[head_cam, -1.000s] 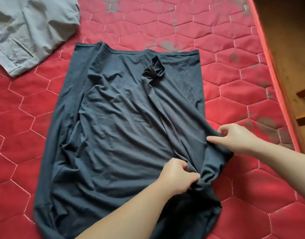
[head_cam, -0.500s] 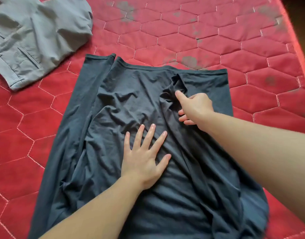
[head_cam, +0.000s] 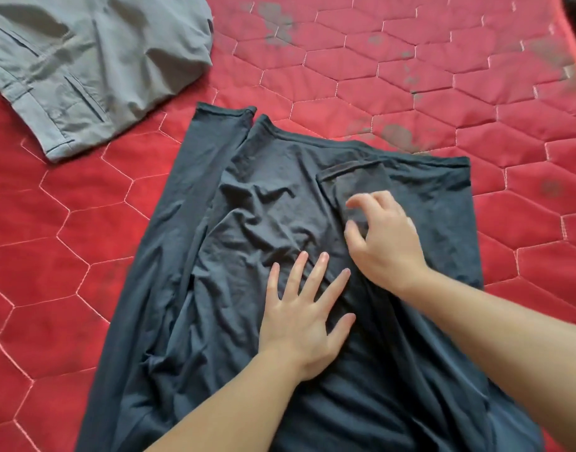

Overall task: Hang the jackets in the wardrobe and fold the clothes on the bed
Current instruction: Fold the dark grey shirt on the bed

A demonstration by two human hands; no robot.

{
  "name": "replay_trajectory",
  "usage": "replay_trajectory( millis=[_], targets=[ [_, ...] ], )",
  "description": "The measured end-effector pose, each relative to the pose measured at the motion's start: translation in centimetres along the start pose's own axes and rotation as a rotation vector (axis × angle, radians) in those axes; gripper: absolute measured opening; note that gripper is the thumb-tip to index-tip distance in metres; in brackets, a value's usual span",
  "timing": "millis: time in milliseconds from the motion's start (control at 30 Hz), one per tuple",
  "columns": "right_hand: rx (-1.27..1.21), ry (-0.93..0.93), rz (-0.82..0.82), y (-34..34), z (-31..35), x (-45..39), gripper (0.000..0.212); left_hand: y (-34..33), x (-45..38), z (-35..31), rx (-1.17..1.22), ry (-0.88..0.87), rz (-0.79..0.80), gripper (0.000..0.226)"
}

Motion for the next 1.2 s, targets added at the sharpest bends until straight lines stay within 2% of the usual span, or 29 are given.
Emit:
replay_trajectory(
  millis=[67,133,167,267,333,433,500,567,633,700,800,867,933,1033,1133,1200],
  targets=[
    [0.311,0.061,0.119,-2.7,-1.0,2.8,0.053,1.3,0.2,0.1,0.179,-0.020,-0.053,0.058],
    [0.441,0.079,0.179,-4.1,-1.7,3.4,0.062,3.1,1.7,1.2,0.406,-0.040,-0.138,0.050],
    [0.457,0.065,0.198,-4.4,-1.8,3.1,0.064,4.1,3.0,2.4,0.445,-0.032,-0.206,0.048],
    [0.435,-0.031,0.257,-4.4,-1.4,2.7,0.066,6.4,8.6,8.5,0.356,0.128,-0.372,0.043],
    [0.388,0.006,0.190,-4.0,1.3,4.1,0.065,7.3,12.6,13.3,0.293,0.326,-0.431,0.045],
    [0.225,0.256,0.100,-4.5,9.8,9.3,0.057,6.1,18.4,19.1,0.277,0.631,-0.313,0.061],
    [0.118,0.428,0.122,-5.7,15.9,13.2,0.047,4.2,21.6,21.2,0.457,0.771,-0.223,0.064],
    [0.069,0.534,0.187,-7.5,20.6,16.7,0.040,2.9,23.1,21.9,0.609,0.801,-0.175,0.045],
    [0.163,0.576,0.326,-10.7,22.9,19.8,0.047,2.8,24.0,22.7,0.657,0.804,-0.167,0.021],
    [0.315,0.537,0.434,-13.4,22.6,21.7,0.057,2.8,25.1,24.2,0.638,0.823,-0.160,0.010],
    [0.424,0.434,0.457,-14.2,21.5,22.5,0.059,2.5,28.3,26.7,0.610,0.864,-0.079,0.001],
    [0.441,0.403,0.449,-14.2,21.6,22.4,0.056,2.4,29.6,27.4,0.623,0.855,0.016,0.011],
    [0.441,0.392,0.441,-14.3,22.1,22.0,0.051,2.9,29.0,27.6,0.688,0.808,0.036,0.019],
    [0.434,0.330,0.447,-14.6,22.7,20.9,0.040,4.2,24.9,27.5,0.990,0.792,-0.073,0.024],
    [0.412,0.272,0.449,-14.7,23.3,19.9,0.032,3.6,21.0,27.1,1.305,0.904,-0.092,0.044],
    [0.311,0.267,0.349,-13.5,24.8,18.5,0.026,3.5,19.5,26.7,1.431,0.900,-0.081,0.032]
  ],
)
Point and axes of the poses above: each hand's wrist, its own x-axis away from the middle knuckle, its own y-axis out of the back of the hand, z = x × y, the point moved 9 cm from there along -x, towards the middle knuckle, and after that the axes turned 1 degree about z, right-handed, at the moved point
